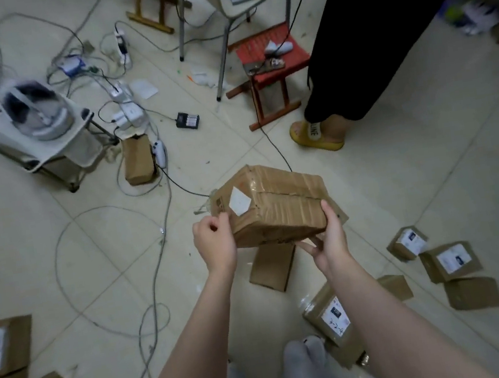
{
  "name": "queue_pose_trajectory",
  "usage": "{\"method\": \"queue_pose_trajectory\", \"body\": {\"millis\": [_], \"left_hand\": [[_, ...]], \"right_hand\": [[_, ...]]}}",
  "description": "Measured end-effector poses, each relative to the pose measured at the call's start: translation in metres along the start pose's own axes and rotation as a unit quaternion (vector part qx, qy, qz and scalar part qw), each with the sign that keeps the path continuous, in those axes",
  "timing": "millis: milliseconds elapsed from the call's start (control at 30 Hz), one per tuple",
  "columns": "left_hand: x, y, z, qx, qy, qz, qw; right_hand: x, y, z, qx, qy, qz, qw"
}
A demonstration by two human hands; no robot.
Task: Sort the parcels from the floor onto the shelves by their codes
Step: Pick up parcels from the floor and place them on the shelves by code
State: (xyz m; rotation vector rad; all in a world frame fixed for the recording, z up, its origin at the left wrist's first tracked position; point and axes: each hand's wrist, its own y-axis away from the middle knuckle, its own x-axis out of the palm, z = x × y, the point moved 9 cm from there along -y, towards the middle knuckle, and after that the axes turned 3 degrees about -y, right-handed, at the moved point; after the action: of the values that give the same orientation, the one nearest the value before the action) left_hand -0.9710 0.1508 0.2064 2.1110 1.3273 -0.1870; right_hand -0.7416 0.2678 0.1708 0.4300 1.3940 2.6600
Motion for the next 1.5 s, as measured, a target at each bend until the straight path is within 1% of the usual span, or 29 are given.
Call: {"method": "queue_pose_trajectory", "body": {"millis": [133,267,333,433,533,667,833,933,1033,1100,1167,1300,1400,1500], "left_hand": [[-0.033,0.048,-0.056,0.029,0.06,0.029,0.997],[-0.053,0.089,-0.077,0.03,0.073,0.098,0.992],[-0.068,0.115,-0.089,0.036,0.094,0.13,0.986],[-0.096,0.16,-0.103,0.015,0.151,0.161,0.975],[-0.113,0.2,-0.116,0.016,0.173,0.222,0.959],[-0.128,0.243,-0.149,0.039,0.161,0.292,0.942],[-0.132,0.285,-0.223,0.114,0.165,0.334,0.921],[-0.126,0.313,-0.26,0.154,0.185,0.378,0.894],[-0.12,0.334,-0.283,0.176,0.211,0.425,0.862],[-0.116,0.355,-0.296,0.207,0.213,0.452,0.841],[-0.113,0.376,-0.308,0.233,0.222,0.469,0.822],[-0.102,0.425,-0.331,0.28,0.243,0.503,0.781],[-0.087,0.465,-0.348,0.315,0.247,0.539,0.741],[-0.069,0.509,-0.364,0.33,0.251,0.572,0.708]], "right_hand": [[-0.006,0.078,0.038,-0.019,-0.024,-0.002,1.0],[-0.036,0.151,0.059,-0.048,-0.088,-0.016,0.995],[-0.054,0.184,0.064,-0.071,-0.111,-0.004,0.991],[-0.079,0.236,0.072,-0.127,-0.109,0.016,0.986],[-0.102,0.289,0.079,-0.184,-0.114,0.014,0.976],[-0.126,0.356,0.095,-0.249,-0.098,0.032,0.963],[-0.147,0.424,0.124,-0.317,-0.07,0.051,0.944],[-0.163,0.455,0.139,-0.345,-0.068,0.055,0.935],[-0.18,0.475,0.147,-0.346,-0.136,0.081,0.925],[-0.196,0.485,0.154,-0.349,-0.165,0.08,0.919],[-0.213,0.494,0.162,-0.356,-0.174,0.051,0.917],[-0.238,0.517,0.19,-0.386,-0.155,-0.008,0.909],[-0.26,0.537,0.214,-0.416,-0.136,-0.009,0.899],[-0.285,0.565,0.236,-0.443,-0.131,-0.02,0.887]]}}
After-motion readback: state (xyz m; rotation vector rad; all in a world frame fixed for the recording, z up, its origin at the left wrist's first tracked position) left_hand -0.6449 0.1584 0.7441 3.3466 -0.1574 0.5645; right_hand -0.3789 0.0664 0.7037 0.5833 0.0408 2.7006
